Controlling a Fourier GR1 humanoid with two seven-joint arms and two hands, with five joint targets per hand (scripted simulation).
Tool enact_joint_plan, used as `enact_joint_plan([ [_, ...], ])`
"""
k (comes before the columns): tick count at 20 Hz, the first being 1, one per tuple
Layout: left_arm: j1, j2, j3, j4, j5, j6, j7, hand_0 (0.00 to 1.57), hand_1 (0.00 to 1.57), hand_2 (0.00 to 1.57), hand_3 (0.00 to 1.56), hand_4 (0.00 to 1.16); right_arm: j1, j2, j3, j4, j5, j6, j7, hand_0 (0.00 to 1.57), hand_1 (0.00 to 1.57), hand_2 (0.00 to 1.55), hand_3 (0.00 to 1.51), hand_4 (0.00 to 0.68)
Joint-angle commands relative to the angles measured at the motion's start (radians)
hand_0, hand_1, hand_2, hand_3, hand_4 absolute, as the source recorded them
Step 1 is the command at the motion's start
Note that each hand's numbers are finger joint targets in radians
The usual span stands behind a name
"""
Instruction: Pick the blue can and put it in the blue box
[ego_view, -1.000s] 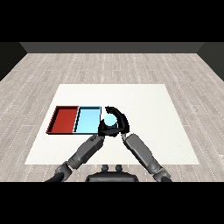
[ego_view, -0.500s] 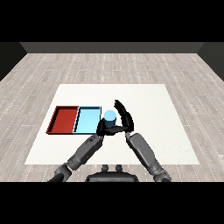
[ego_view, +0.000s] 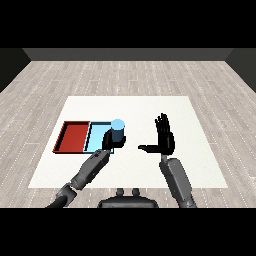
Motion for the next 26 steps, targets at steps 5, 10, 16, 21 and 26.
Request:
enact_joint_plan([
  [5,-0.061,0.176,0.083,0.032,-0.061,0.040,0.144,1.57,1.57,1.57,1.52,1.15,0.109,-0.036,-0.123,-0.012,-0.102,0.094,-0.057,0.00,0.00,0.00,0.00,0.000],
  [10,-0.153,0.232,0.080,0.186,-0.137,0.084,0.252,1.57,1.57,1.57,1.50,1.11,0.143,-0.019,-0.106,0.028,-0.083,0.123,-0.110,0.00,0.00,0.00,0.00,0.000],
  [16,-0.209,0.199,0.019,0.453,-0.218,0.102,0.400,1.57,1.57,1.52,1.40,1.00,0.149,-0.041,-0.174,0.029,-0.147,0.139,-0.073,0.00,0.00,0.00,0.00,0.000],
  [21,-0.224,0.119,-0.026,0.659,-0.261,0.117,0.561,0.73,0.73,0.69,0.48,0.91,0.115,0.003,-0.156,0.071,-0.124,0.123,-0.112,0.00,0.00,0.00,0.00,0.000],
  [26,-0.290,0.043,0.036,0.819,-0.249,0.148,0.599,0.90,0.90,0.82,0.58,0.85,0.131,-0.007,-0.169,0.124,-0.124,0.156,-0.132,0.00,0.00,0.00,0.00,0.000],
])
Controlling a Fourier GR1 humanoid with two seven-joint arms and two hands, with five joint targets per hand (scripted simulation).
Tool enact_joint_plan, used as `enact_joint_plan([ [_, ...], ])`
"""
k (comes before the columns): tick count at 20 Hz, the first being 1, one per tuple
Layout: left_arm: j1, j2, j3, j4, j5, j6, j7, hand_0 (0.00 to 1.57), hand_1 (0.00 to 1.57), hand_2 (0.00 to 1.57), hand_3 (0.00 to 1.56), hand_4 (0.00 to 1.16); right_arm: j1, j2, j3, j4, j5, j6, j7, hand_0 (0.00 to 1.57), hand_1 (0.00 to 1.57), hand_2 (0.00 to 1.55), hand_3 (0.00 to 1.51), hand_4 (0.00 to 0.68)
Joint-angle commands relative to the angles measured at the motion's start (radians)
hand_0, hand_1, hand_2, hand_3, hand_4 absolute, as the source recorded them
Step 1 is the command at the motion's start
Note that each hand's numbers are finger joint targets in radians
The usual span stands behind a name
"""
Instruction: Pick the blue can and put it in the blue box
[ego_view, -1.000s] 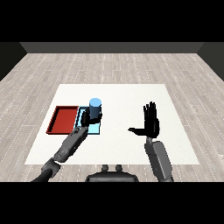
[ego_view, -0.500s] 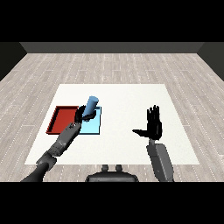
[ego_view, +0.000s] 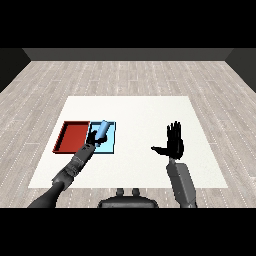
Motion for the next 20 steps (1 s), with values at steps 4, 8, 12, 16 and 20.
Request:
enact_joint_plan([
  [4,-0.047,-0.014,0.128,0.134,0.076,0.009,0.006,1.40,1.40,1.29,0.40,0.63,0.002,0.002,-0.010,0.075,0.032,0.008,-0.046,0.00,0.00,0.00,0.00,0.000],
  [8,-0.055,-0.021,0.105,0.184,0.029,-0.101,0.015,0.00,0.00,0.00,0.00,0.00,0.005,0.004,-0.034,0.086,0.016,0.037,-0.073,0.00,0.00,0.00,0.00,0.000],
  [12,-0.135,-0.049,0.089,0.206,-0.009,-0.041,0.106,0.00,0.00,0.00,0.00,0.00,-0.017,-0.020,-0.053,0.087,-0.001,0.060,-0.043,0.00,0.00,0.00,0.00,0.000],
  [16,-0.066,-0.020,0.107,0.186,-0.015,-0.025,-0.007,0.00,0.00,0.00,0.00,0.00,-0.040,0.008,-0.008,-0.043,0.030,-0.049,0.072,0.00,0.00,0.00,0.00,0.000],
  [20,-0.077,0.023,0.198,0.037,0.070,-0.014,-0.220,0.00,0.00,0.00,0.00,0.00,-0.026,-0.012,-0.021,0.048,0.027,0.040,-0.008,0.00,0.00,0.00,0.00,0.000],
])
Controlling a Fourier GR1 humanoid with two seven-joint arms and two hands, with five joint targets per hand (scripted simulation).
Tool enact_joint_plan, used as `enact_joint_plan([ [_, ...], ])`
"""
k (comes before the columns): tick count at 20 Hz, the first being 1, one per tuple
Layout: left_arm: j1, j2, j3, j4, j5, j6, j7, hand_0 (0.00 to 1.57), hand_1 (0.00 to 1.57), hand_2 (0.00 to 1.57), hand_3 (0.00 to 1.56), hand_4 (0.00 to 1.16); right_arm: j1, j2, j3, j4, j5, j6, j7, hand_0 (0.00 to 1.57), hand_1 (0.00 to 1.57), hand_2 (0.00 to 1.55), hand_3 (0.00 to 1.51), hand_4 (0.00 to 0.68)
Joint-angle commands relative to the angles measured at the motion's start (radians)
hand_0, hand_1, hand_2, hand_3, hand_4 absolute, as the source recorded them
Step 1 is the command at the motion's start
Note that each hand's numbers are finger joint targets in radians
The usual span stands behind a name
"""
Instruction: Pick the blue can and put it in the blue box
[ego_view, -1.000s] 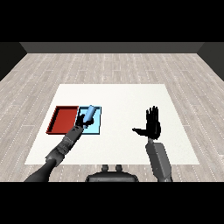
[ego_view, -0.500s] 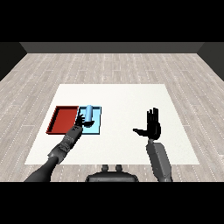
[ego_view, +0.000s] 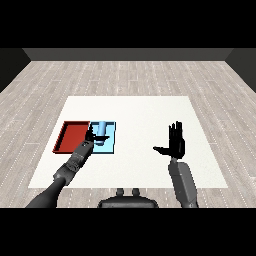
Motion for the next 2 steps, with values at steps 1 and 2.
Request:
enact_joint_plan([
  [1,-0.007,0.012,0.045,-0.100,0.029,0.026,-0.169,0.00,0.00,0.00,0.00,0.00,-0.037,-0.001,0.013,0.023,0.015,0.011,-0.001,0.00,0.00,0.00,0.00,0.000],
  [2,0.041,0.027,0.064,-0.102,0.039,0.012,-0.223,0.00,0.00,0.00,0.00,0.00,0.016,-0.029,-0.005,0.018,0.005,0.055,-0.023,0.00,0.00,0.00,0.00,0.000],
])
